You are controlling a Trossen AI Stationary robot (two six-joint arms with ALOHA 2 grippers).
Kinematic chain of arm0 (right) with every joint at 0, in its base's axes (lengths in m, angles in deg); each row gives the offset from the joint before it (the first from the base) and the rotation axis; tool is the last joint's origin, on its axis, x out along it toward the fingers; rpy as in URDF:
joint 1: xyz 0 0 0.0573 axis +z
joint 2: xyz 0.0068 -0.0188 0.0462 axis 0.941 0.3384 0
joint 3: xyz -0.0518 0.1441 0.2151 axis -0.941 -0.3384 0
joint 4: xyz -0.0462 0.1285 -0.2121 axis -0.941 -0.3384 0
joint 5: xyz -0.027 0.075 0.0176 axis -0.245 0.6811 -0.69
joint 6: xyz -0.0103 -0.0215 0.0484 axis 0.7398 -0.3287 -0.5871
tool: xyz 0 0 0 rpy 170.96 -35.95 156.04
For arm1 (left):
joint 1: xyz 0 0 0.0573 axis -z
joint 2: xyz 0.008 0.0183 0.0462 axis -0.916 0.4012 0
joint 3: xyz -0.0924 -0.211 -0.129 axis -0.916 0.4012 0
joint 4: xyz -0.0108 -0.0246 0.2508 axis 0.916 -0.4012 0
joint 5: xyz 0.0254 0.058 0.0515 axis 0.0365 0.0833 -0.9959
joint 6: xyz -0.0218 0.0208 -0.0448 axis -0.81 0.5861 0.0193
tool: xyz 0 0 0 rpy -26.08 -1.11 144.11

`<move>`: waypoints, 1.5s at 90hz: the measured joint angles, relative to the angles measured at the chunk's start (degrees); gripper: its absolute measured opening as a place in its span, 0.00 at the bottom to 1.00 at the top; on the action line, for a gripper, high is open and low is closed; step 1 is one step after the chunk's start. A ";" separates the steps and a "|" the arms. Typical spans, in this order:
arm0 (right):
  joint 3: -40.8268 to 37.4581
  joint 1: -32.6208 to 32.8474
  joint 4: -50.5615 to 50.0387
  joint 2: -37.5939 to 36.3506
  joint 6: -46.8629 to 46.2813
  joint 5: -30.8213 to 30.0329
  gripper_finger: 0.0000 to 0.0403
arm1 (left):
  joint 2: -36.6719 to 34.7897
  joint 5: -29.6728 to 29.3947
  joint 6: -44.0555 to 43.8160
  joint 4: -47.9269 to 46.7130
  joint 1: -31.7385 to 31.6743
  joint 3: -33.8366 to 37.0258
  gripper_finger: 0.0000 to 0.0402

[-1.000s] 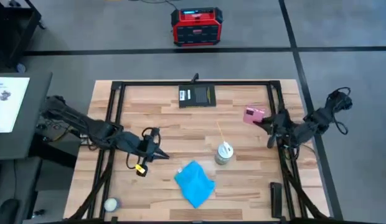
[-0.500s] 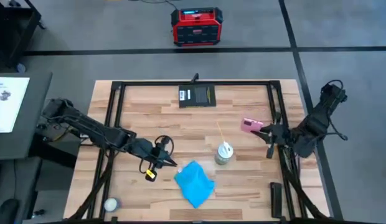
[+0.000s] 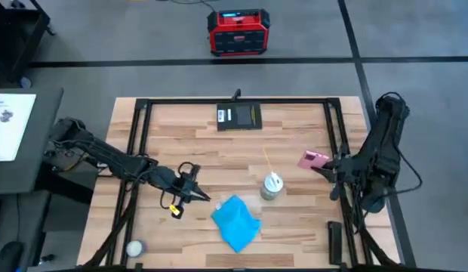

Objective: Apply microfiber cloth
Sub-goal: Wipe the back of the cellphone with the microfiber cloth

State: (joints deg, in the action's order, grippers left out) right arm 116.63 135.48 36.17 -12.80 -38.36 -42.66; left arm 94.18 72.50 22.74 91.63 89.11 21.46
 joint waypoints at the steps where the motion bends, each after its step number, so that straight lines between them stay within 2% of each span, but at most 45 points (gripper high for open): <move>1: -0.40 0.00 0.14 0.00 -0.49 -0.06 0.02 | -0.03 0.00 0.17 0.09 0.00 0.13 0.00; 15: -4.29 -0.19 3.70 -0.23 -4.14 -1.58 0.02 | 0.80 0.18 0.77 0.98 -0.48 0.28 0.00; 26: -4.86 -0.59 10.03 -0.06 -0.90 -1.55 0.02 | 0.76 1.65 1.50 3.39 -1.00 0.29 0.00; 44: -4.87 -0.64 36.61 3.02 23.79 1.53 0.02 | 1.31 2.78 0.62 5.71 -1.01 0.28 0.00; 54: -4.87 -1.78 44.91 5.76 31.52 4.14 0.02 | 3.44 4.58 -1.04 7.43 -0.59 0.23 0.00; 65: -4.87 -3.14 47.30 8.40 31.24 6.34 0.02 | 7.52 5.00 -2.83 7.90 0.43 -1.88 0.00; 77: -4.87 -3.94 51.26 10.49 32.13 6.79 0.02 | 13.13 4.99 -2.98 7.96 1.41 -7.55 0.00; 104: -4.83 -4.03 59.36 14.17 35.83 8.86 0.02 | 23.74 5.32 -2.03 -3.77 4.25 -22.66 0.00; 135: -4.78 -9.73 60.39 23.68 26.97 16.15 0.02 | 25.10 3.47 -5.19 -4.22 6.92 -23.67 0.00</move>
State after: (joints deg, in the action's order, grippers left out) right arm 111.85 125.75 96.56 10.88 -11.39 -26.50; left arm 119.28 75.97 17.55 87.40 96.03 -2.22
